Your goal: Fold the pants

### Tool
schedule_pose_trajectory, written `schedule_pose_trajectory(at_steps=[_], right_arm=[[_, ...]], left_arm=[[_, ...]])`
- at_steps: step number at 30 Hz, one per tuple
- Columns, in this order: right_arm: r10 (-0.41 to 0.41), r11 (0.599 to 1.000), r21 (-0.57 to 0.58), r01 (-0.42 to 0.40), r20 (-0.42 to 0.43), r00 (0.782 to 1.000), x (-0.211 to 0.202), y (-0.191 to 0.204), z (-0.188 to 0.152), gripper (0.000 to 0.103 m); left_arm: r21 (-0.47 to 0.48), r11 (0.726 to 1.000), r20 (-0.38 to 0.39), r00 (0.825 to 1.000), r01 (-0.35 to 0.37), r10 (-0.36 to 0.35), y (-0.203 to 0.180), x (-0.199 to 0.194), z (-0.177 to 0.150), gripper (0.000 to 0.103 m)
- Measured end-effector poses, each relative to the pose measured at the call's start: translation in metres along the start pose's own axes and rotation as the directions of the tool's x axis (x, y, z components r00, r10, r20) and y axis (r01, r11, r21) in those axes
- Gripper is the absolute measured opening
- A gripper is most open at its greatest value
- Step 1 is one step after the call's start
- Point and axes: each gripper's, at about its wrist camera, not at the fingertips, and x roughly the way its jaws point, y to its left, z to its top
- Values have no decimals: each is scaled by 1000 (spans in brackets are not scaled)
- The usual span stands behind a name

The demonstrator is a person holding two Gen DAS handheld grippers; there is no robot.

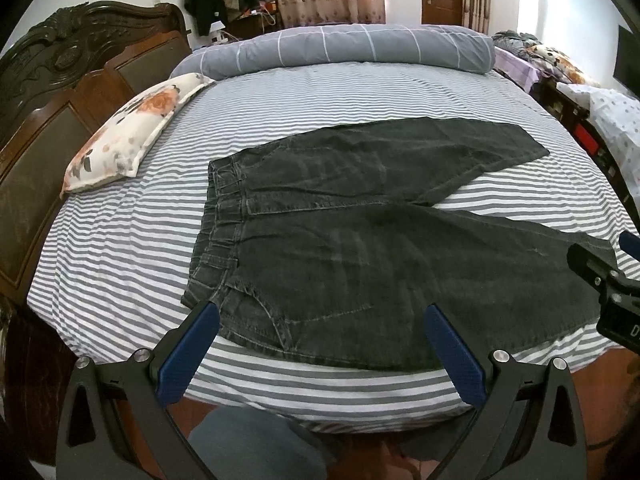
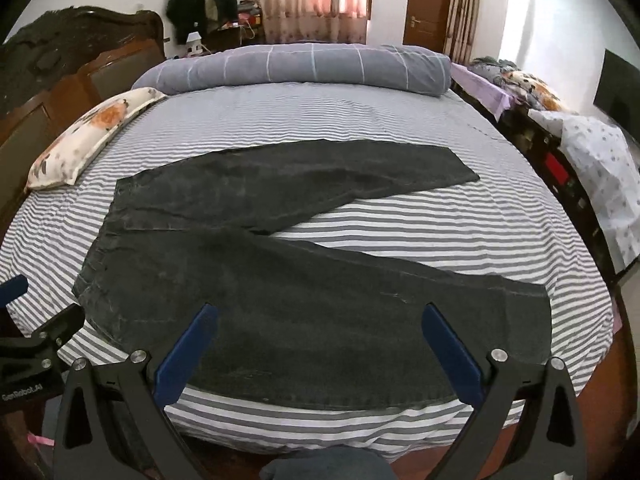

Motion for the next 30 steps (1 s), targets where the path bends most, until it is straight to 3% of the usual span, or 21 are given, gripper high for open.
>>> schedule_pose_trajectory(at_steps=[7,30], right_arm=[[-49,998,-24,49,2,999,3,6,3,102],[-21,1000,22,22,-53,998,21,4,6,101]], left_arm=[[-7,1000,2,1000,-4,4,5,4,6,102],[-33,999,-18,1000,2,-2,21,26,10,102]])
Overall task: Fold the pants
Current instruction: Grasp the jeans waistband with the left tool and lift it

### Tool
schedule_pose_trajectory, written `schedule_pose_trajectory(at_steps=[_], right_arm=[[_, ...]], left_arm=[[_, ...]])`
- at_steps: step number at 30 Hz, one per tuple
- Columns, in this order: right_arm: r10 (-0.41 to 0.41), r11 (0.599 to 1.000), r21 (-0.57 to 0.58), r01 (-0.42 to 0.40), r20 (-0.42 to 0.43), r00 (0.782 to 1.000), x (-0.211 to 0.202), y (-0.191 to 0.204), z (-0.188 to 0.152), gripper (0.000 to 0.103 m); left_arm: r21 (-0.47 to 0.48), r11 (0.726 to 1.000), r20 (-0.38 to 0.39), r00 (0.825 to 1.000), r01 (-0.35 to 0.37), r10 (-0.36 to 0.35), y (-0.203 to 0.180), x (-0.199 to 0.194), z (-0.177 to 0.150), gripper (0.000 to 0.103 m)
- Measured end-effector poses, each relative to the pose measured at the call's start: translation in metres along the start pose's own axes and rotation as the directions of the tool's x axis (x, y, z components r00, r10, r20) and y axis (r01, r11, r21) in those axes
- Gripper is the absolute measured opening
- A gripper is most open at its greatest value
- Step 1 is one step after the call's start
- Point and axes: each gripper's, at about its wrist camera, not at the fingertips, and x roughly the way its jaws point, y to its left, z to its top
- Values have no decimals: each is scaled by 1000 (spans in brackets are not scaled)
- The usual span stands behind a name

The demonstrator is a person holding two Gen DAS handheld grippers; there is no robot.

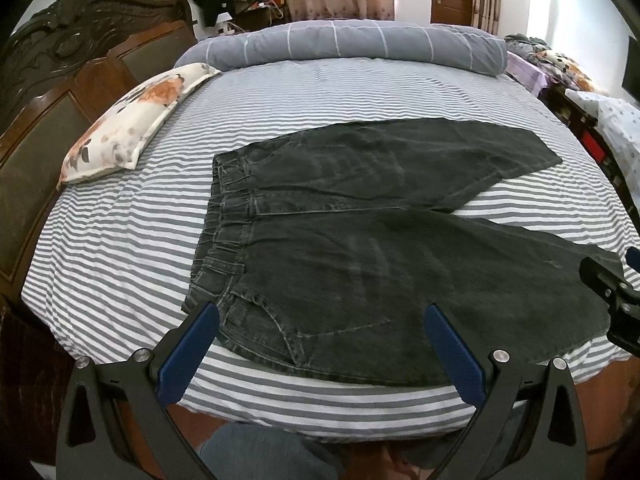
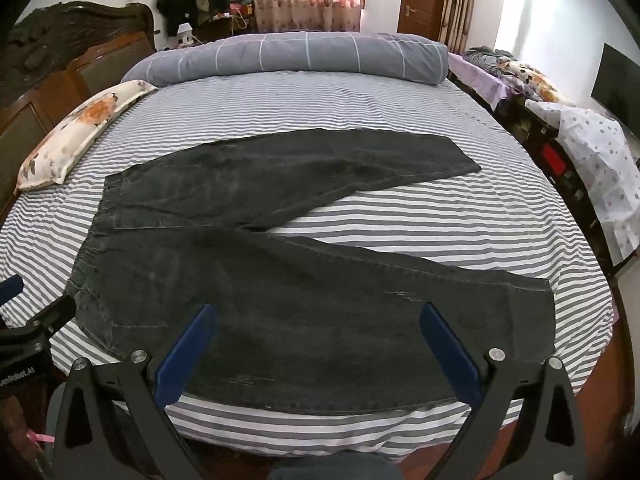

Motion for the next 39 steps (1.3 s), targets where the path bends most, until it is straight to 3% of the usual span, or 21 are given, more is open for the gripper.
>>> schedule_pose_trajectory(at_steps=[6,11,16,19,22,27,33,36,39], right_arm=[[-27,1000,-3,27,16,1000,2,3,1,101],[0,1000,3,0,27,1000,8,-1,1,101],[-13,1000,19,13,18,1000,23,-7,2,101],[-56,998,-37,55,-18,998,39,-4,7,102],[-6,999,-34,4,-43,999,54,-3,17,102],[36,999,7,-35,-41,999,78,1,39,102],[77,997,-3,-77,-51,996,119,21,68,102],[89,996,-27,-91,-65,994,143,35,80,102],[101,994,-34,-103,-77,992,161,45,87,102]], left_arm=[[-10,1000,-8,1000,-2,1,7,7,3,102],[-26,1000,-11,1000,-2,2,19,18,7,98],[-74,997,-31,999,-18,16,49,41,19,86],[-121,992,-40,999,-18,14,77,61,32,77],[-181,983,-45,998,25,-34,109,84,49,62],[-304,941,-37,985,150,-169,157,129,78,35],[-410,874,-9,957,261,-290,193,187,109,31],[-480,831,-19,944,280,-329,208,220,122,30],[-517,808,-31,937,283,-348,218,247,131,29]])
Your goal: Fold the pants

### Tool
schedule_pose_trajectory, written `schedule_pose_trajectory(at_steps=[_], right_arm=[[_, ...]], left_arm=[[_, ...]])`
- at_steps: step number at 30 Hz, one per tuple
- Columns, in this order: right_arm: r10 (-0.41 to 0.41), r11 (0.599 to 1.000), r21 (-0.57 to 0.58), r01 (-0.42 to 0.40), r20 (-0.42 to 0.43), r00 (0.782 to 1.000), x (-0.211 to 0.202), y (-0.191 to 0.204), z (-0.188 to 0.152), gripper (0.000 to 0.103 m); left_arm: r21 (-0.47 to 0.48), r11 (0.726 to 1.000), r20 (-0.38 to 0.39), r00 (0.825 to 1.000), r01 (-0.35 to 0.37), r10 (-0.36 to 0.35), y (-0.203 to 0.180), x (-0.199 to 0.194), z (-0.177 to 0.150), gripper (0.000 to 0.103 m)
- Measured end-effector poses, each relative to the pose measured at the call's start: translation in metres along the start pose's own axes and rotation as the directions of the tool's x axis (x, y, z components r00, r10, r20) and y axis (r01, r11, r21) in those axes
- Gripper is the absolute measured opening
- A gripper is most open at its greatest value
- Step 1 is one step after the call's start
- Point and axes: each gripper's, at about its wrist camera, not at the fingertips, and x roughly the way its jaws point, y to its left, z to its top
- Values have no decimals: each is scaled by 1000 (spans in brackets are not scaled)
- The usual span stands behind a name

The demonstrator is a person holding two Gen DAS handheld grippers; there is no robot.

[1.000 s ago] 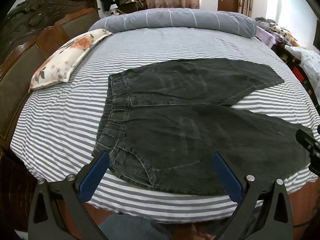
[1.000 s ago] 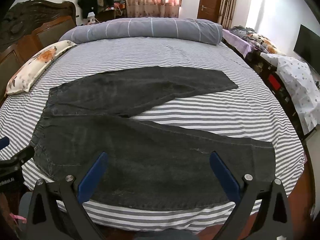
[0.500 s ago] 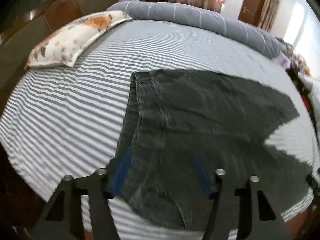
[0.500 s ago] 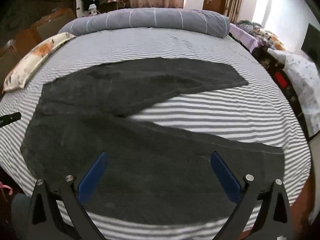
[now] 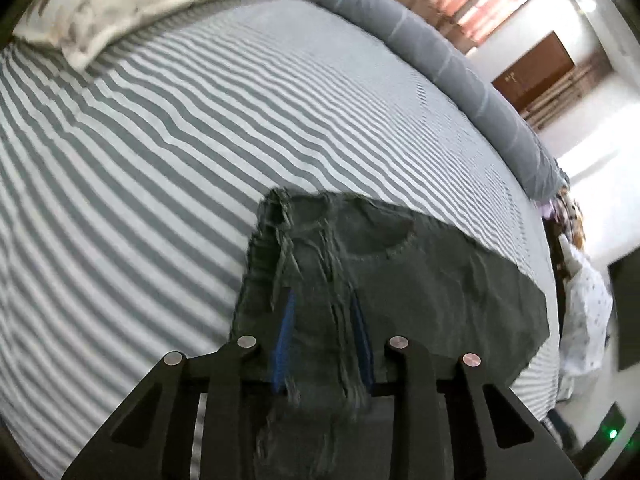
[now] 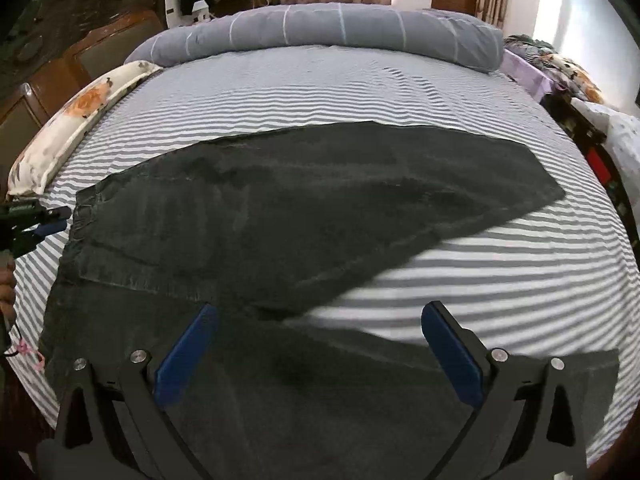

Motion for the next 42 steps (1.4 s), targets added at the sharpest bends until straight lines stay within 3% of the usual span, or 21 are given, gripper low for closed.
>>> schedule_pose_trajectory(at_steps=[3,8,12,18,25,32,35,36,37,38,42], right_arm=[[18,1000,3,-18,-14,1000,17,6,5,102],[35,999,-7,-35,-29,999,38,15,9,102],[45,999,-8,-46,-37,998,45,18,9,102],[54,998,-13,-54,-36,998,46,21,7,102],[45,998,-32,-46,-37,998,50,26,8,102],[56,998,-34,-58,-40,998,58,21,17,102],[52,996,-68,-54,-31,998,63,18,27,102],[56,995,-83,-59,-33,998,64,16,32,102],[54,994,-91,-57,-34,998,65,16,35,102],[49,993,-110,-53,-32,998,67,14,41,102],[60,979,-193,-66,-36,998,73,8,60,102]], left_arm=[[-39,999,-22,1000,-4,3,11,18,12,28],[-79,996,-40,998,49,-52,21,35,21,27],[-134,989,-47,996,70,-77,31,31,23,27],[-140,985,-48,993,99,-107,50,21,12,27],[-154,976,-31,987,153,-160,35,37,29,27],[-184,970,-15,986,160,-165,23,63,50,27],[-242,952,34,982,190,-188,28,61,47,28],[-253,946,64,979,204,-195,30,58,43,23],[-254,945,86,978,207,-191,32,56,39,10],[-250,946,106,977,204,-183,34,52,35,6],[-249,926,189,952,285,-242,37,35,26,5]])
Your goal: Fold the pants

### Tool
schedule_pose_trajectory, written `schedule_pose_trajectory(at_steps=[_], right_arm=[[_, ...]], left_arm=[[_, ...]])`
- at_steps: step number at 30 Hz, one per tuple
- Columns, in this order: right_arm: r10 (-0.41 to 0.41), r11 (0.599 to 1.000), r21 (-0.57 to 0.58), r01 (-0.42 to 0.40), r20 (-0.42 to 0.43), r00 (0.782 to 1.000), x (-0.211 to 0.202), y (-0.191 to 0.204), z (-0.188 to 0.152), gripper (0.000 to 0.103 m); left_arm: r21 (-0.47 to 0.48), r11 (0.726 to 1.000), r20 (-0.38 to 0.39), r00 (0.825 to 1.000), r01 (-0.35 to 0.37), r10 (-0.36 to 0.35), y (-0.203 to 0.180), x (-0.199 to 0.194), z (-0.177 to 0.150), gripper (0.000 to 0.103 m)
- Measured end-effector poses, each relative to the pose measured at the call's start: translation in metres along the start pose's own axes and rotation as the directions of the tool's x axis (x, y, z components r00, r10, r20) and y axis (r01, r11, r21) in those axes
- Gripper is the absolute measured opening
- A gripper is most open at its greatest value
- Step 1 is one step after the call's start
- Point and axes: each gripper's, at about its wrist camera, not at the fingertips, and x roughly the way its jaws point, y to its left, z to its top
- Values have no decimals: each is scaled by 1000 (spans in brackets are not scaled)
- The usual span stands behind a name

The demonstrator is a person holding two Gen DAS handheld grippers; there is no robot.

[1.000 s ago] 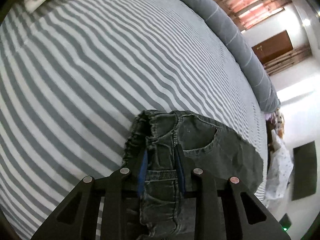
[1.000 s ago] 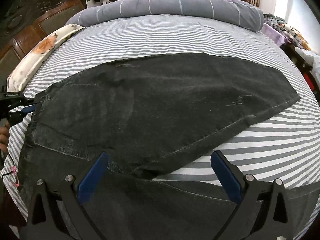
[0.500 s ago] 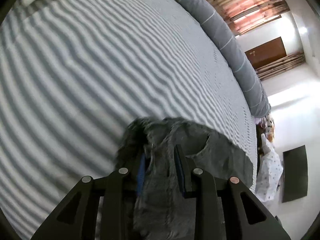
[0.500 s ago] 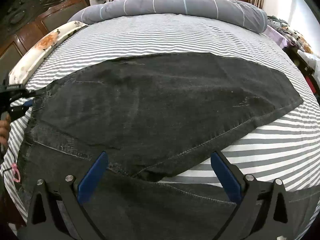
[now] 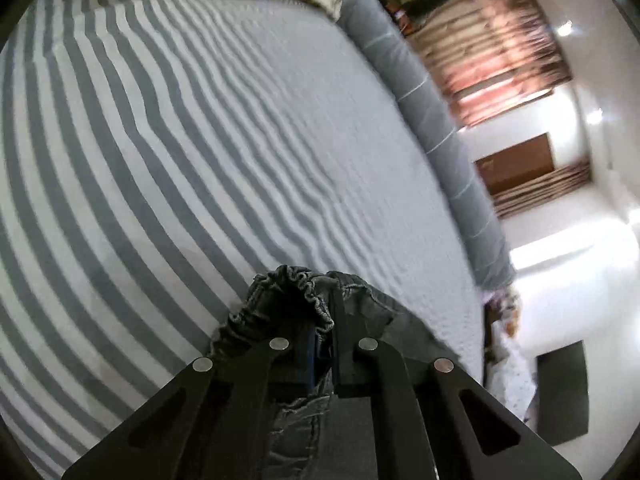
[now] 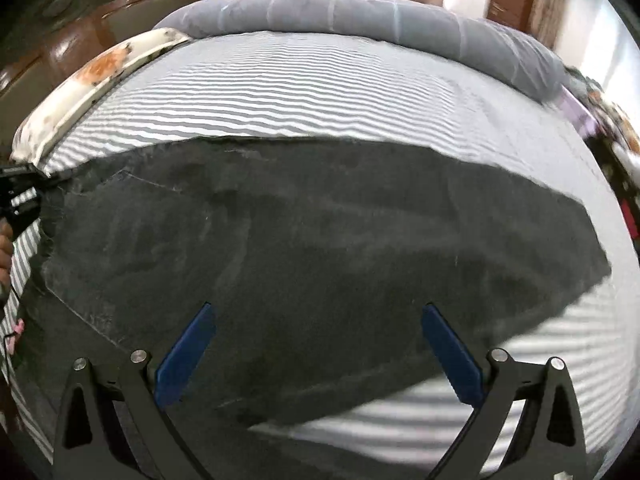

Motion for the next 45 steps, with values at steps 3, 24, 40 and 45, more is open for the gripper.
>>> schedule_pose_trajectory(at_steps=[3,24,40,45], right_arm=[[76,993,-94,-77,-11,997,9,-8,22,102],[393,646,-429,-631,-522,757,128,-17,185,90],[132,778,-510,-368,-439,889,145,-109,155,26],[76,768,-568,-297,-379,922,135,-76,135,13]], left_arm=[[72,997,31,999,33,-35,-19,-14,-5,5],[243,942,176,944,233,-279,-31,-82,-33,5],[252,964,227,964,81,-140,-34,-77,-38,5],[259,964,231,966,53,-115,-36,-76,-38,5]])
